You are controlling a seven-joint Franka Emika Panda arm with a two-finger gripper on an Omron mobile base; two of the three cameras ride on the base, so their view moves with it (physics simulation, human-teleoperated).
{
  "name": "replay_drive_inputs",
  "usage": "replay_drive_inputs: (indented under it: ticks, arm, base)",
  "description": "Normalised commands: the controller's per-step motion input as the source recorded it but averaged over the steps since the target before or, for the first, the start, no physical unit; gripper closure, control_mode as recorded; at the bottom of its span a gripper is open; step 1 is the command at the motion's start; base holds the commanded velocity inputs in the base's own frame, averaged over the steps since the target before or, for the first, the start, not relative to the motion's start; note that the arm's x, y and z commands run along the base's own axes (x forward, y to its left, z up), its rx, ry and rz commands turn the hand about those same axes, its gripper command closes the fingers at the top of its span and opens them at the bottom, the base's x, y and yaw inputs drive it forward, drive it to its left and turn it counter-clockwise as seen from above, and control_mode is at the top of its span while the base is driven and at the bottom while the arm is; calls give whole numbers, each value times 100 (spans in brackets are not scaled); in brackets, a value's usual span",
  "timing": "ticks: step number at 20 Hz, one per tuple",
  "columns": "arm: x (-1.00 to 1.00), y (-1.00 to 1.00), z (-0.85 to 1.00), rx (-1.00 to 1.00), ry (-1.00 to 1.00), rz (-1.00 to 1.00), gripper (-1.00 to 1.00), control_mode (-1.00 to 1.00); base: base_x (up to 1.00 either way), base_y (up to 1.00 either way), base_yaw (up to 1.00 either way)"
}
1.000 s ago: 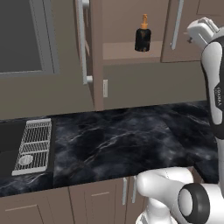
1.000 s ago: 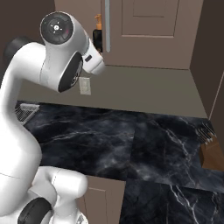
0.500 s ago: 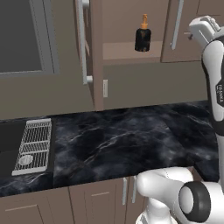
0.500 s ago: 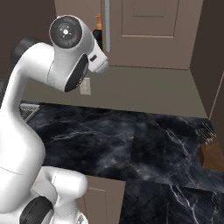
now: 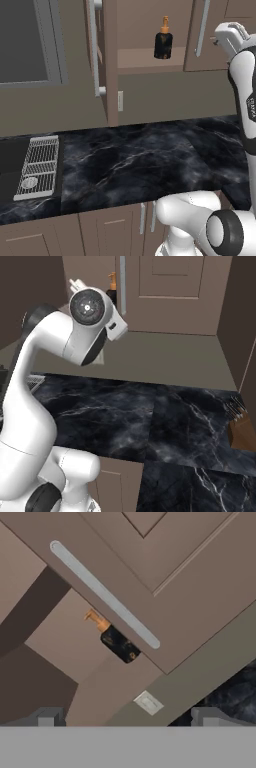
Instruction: Open the cabinet. Pick the soap dispenser and place it next to the sink. Then close the cabinet.
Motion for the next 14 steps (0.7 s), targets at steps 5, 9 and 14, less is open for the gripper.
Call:
replay_drive_inputs:
  ticks: [5,9,14]
  arm:
    - [35,-18,0,0,0,0,-100,-100]
    - [42,-26,0,0,0,0,-100,-100]
    - [35,-9,0,0,0,0,-100,-100]
  base:
    - [0,0,0]
    - [0,0,0]
    - [0,0,0]
